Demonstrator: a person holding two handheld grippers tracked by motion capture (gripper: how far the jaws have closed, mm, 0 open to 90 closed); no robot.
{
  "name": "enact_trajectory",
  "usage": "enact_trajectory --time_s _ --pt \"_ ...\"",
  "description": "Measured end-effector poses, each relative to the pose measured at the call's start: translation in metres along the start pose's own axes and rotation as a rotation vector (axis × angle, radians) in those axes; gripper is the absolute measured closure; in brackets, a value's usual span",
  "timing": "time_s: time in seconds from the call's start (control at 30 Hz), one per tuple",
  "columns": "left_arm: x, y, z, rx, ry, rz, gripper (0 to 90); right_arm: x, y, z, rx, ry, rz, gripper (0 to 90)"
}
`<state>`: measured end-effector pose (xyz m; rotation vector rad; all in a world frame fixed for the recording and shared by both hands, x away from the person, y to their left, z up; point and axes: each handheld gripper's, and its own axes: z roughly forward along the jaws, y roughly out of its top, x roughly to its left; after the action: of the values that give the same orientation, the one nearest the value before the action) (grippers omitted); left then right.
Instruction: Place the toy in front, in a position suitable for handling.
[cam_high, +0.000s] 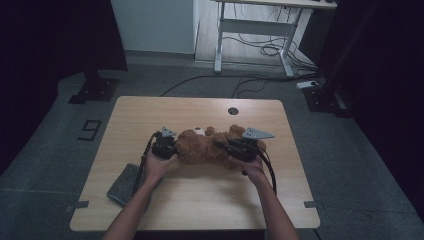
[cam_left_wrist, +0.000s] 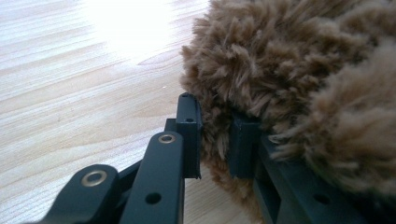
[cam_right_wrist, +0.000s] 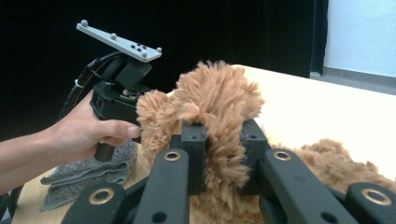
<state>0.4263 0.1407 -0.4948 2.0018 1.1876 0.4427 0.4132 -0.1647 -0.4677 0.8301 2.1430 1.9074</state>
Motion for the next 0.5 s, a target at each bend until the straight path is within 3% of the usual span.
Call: enact_trajectory --time_s 0.1,0.23,0.3,0.4,0.5 --pt "0.001 -0.001 -0.001 0.002 -0.002 -0.001 75.8 0.0 -0.001 -0.001 0.009 -0.019 0.0 76.5" --pt "0.002 -0.002 -0.005 -0.005 0.003 -0.002 72.2 0.0 -0.005 -0.005 0.027 -0.091 -0.002 74.5" --pt "0.008 -0.005 -0.015 -0.017 0.049 0.003 71.7 0.001 -0.008 -0.007 0.039 -0.114 0.001 73.0" --pt "0.017 -0.005 -0.032 -0.057 0.028 -0.036 65.9 0.003 -0.015 -0.009 0.068 -0.13 -0.006 71.2" --pt "0.016 -0.001 -0.048 -0.091 0.023 -0.03 63.2 0.011 -0.021 -0.005 0.082 -0.135 -0.025 70.5"
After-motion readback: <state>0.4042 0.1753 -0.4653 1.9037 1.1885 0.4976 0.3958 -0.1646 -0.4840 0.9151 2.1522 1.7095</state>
